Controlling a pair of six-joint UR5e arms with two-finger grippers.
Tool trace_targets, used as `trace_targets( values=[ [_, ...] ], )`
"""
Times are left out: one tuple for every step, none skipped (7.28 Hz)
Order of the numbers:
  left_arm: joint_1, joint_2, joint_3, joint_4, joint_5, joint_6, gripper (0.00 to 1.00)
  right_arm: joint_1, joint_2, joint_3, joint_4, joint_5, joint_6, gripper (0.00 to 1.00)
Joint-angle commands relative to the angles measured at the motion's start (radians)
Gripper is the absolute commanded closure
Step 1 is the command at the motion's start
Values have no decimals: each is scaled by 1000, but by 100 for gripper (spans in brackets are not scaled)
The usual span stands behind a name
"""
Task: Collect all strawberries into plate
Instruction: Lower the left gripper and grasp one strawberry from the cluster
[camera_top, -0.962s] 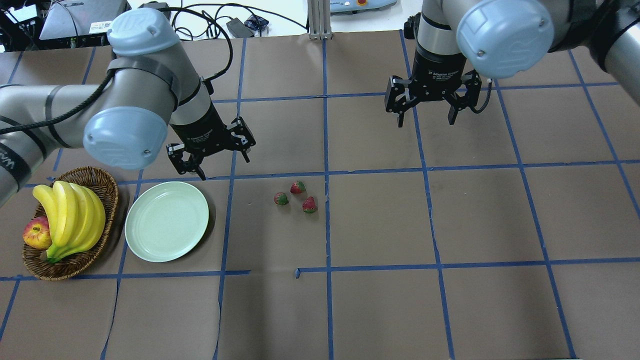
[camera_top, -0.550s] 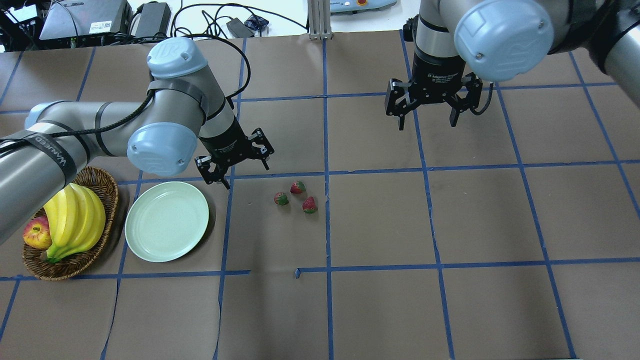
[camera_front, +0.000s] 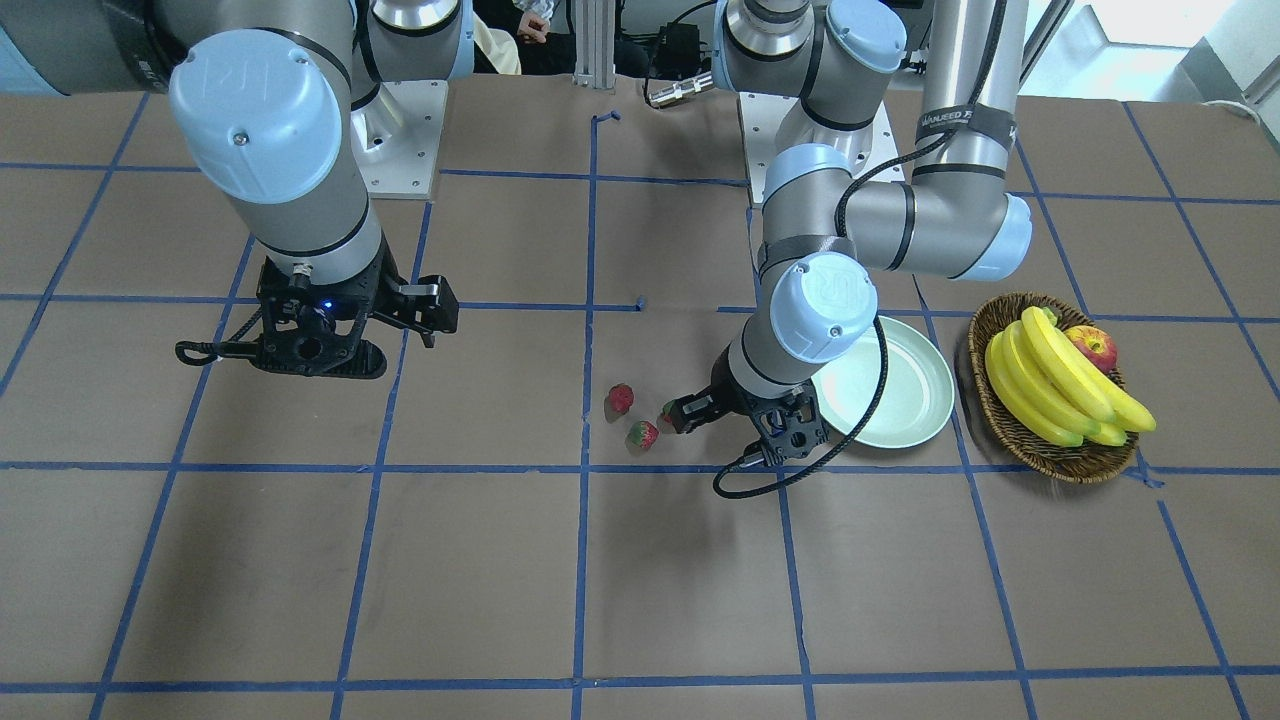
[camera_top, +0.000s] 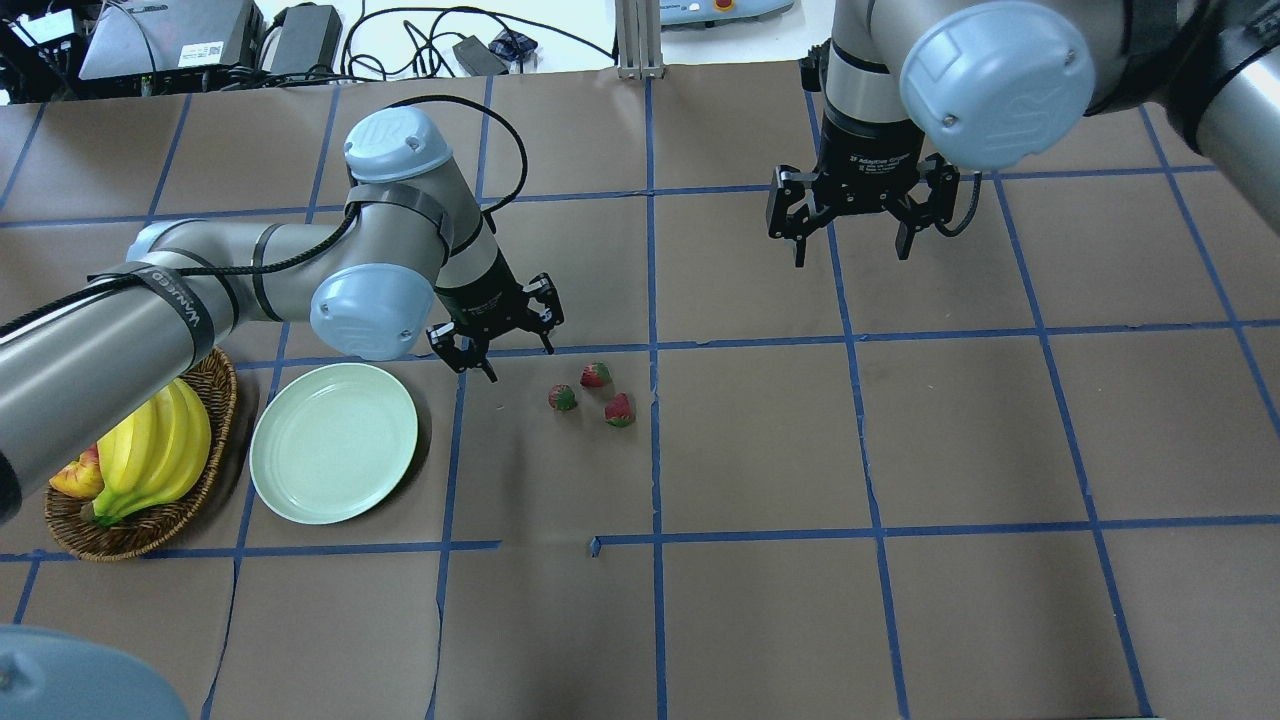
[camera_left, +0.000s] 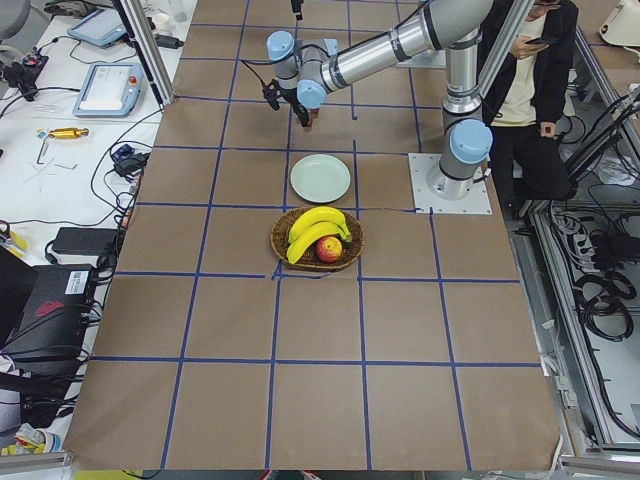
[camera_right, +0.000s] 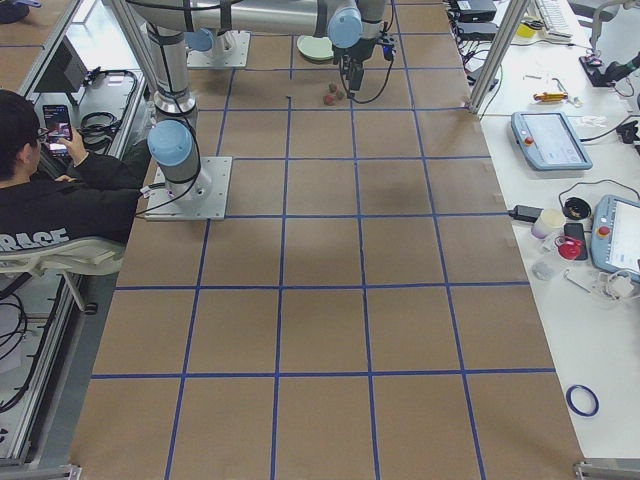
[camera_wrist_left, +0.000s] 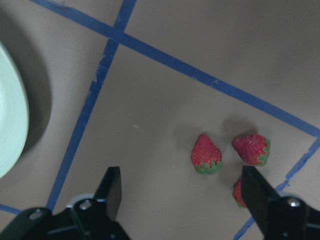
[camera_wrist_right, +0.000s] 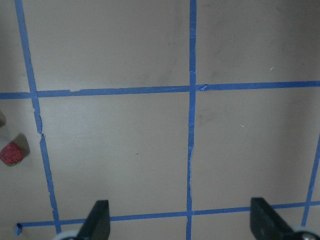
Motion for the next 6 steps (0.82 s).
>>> trace_targets(
  values=[
    [-21,-40,0,21,-49,3,23,1,1,14,-12,1,0,0],
    [-25,-51,0,18,-49,2,23,1,1,14,-8,-1,0,0],
    [-33,-53,-2,9,-48,5,23,1,1,14,-3,-1,0,0],
    [-36,-54,-14,8,-45,5,23,-2,1,14,-6,-2,0,0],
    [-36,-60,-23,8,-43,6,23,1,1,14,-2,-2,2,0],
    [-36,-66,-25,8,-43,8,23,1,1,14,-3,-1,0,0]
  ],
)
